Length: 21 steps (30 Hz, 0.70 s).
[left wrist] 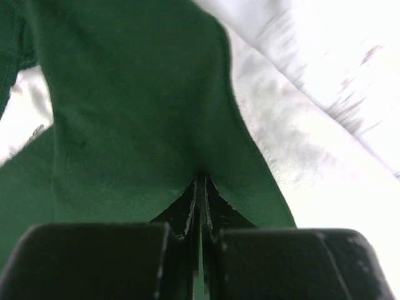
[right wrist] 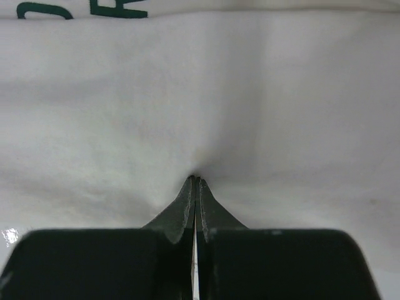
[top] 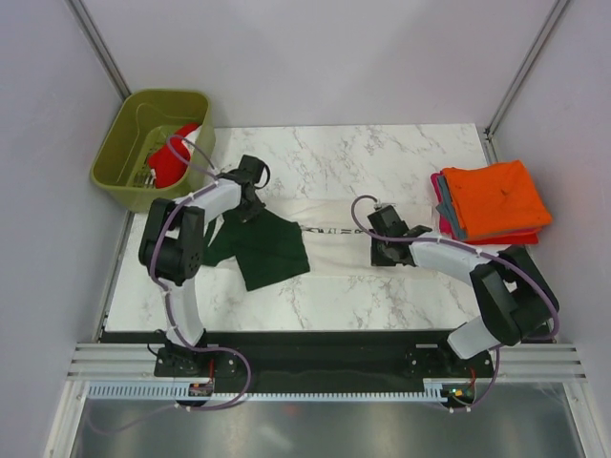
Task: Fold and stack the t-shirts
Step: Fold the tshirt
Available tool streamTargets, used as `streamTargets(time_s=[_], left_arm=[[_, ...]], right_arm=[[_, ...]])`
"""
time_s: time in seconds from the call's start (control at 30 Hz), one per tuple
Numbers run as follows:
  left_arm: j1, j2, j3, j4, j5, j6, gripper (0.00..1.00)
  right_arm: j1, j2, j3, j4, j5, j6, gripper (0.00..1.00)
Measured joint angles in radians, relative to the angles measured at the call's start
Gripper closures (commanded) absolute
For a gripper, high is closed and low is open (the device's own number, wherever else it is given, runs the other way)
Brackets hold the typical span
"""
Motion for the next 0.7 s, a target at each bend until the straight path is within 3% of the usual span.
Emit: streamTargets(time_s=[0.17, 0.3, 0.53, 0.63, 0.7], left_arm=[[0.0, 0.209, 0.304, -0.054, 0.003, 0.042, 0.98], [0.0, 0.389, 0.595, -0.099, 0.056, 0.093, 0.98], [-0.004, 0.62, 0.983, -0.158, 0.19, 0.168, 0.98], [-0.004, 0.693, 1.104, -0.167, 0.259, 0.193, 0.98], [-0.003, 0.74, 1.178, -0.162, 0.317, 0.211, 0.98]], right_arm=[[0.096, 0.01, -0.003, 0.038, 0.041, 0.039, 1.0], [0.252, 0.026, 0.005, 0.058, 0.081, 0.109, 1.0], [0.46, 0.177, 0.137, 0.15, -0.023, 0.209, 1.0], [0.514, 0.269, 0.234, 0.193, -0.085, 0.213, 0.93], [0.536, 0.305, 0.286, 0.205, -0.129, 0.207, 0.76]])
